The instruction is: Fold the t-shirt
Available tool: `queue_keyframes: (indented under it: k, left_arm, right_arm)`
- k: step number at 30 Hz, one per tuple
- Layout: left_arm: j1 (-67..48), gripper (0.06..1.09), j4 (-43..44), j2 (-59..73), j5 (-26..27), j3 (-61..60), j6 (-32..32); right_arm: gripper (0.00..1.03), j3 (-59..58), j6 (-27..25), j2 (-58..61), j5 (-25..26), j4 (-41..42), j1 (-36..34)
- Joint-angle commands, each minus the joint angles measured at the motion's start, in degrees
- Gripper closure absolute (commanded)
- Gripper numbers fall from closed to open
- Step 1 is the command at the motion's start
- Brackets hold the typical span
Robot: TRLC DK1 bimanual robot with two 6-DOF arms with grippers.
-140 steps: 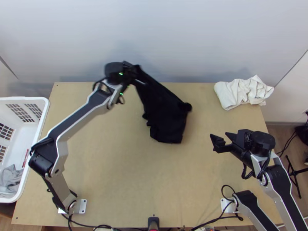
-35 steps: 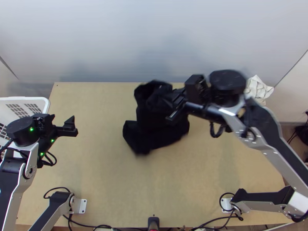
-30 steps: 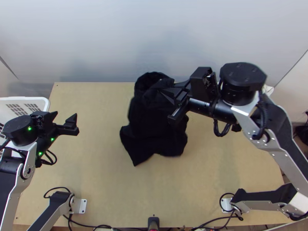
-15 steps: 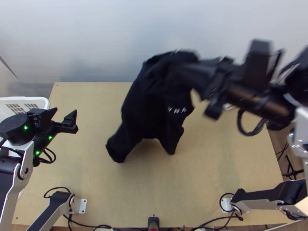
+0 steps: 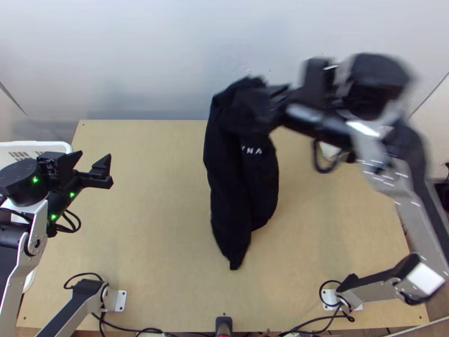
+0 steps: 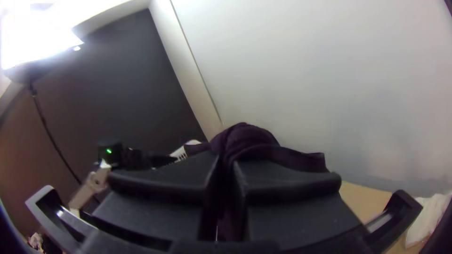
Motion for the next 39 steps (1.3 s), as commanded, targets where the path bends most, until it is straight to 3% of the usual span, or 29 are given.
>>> queue_keyframes:
  k: [1,6,11,17,26,29,30,32,33,39]
  left_arm:
    - [0.6,0.12,-0.3,0.2,-0.1,0.1,0.2]
    - [3.0,0.12,-0.3,0.2,-0.1,-1.0,1.1]
    - [4.5,0.12,0.0,-0.1,-0.1,-2.6,1.6]
    - [5.2,0.12,0.6,-0.1,-0.1,-3.9,1.6]
    - [5.4,0.12,3.1,0.4,-0.1,-5.1,1.2]
    - [6.2,0.12,3.4,0.4,-0.1,-5.3,1.2]
    - [6.4,0.12,3.4,0.4,-0.1,-5.3,1.2]
    - [6.9,0.12,3.4,0.4,-0.1,-5.5,1.3]
    - [7.5,0.12,3.4,0.4,-0.1,-5.7,1.5]
    - [9.4,0.12,3.5,-0.3,-0.1,-8.1,2.6]
  right_arm:
    - [1.0,-15.2,-5.7,4.5,7.8,3.8,4.9]
    - [1.0,-21.3,-8.2,11.7,16.3,8.8,8.5]
    - [1.0,-20.9,-10.5,24.0,25.2,10.3,9.0]
    - [1.0,-18.8,-10.0,32.7,32.2,15.4,11.0]
    - [1.0,-9.6,-7.7,38.2,33.2,15.4,15.4]
    - [1.0,-7.9,-7.7,38.2,29.5,15.2,16.1]
    - [0.89,-7.4,-7.0,38.2,27.9,14.8,16.0]
    - [0.17,-7.2,-5.1,37.8,25.9,11.8,15.7]
    - [0.02,-7.2,-5.2,37.6,25.8,10.3,15.6]
    - [0.03,-13.0,-4.7,29.7,24.5,3.0,12.4]
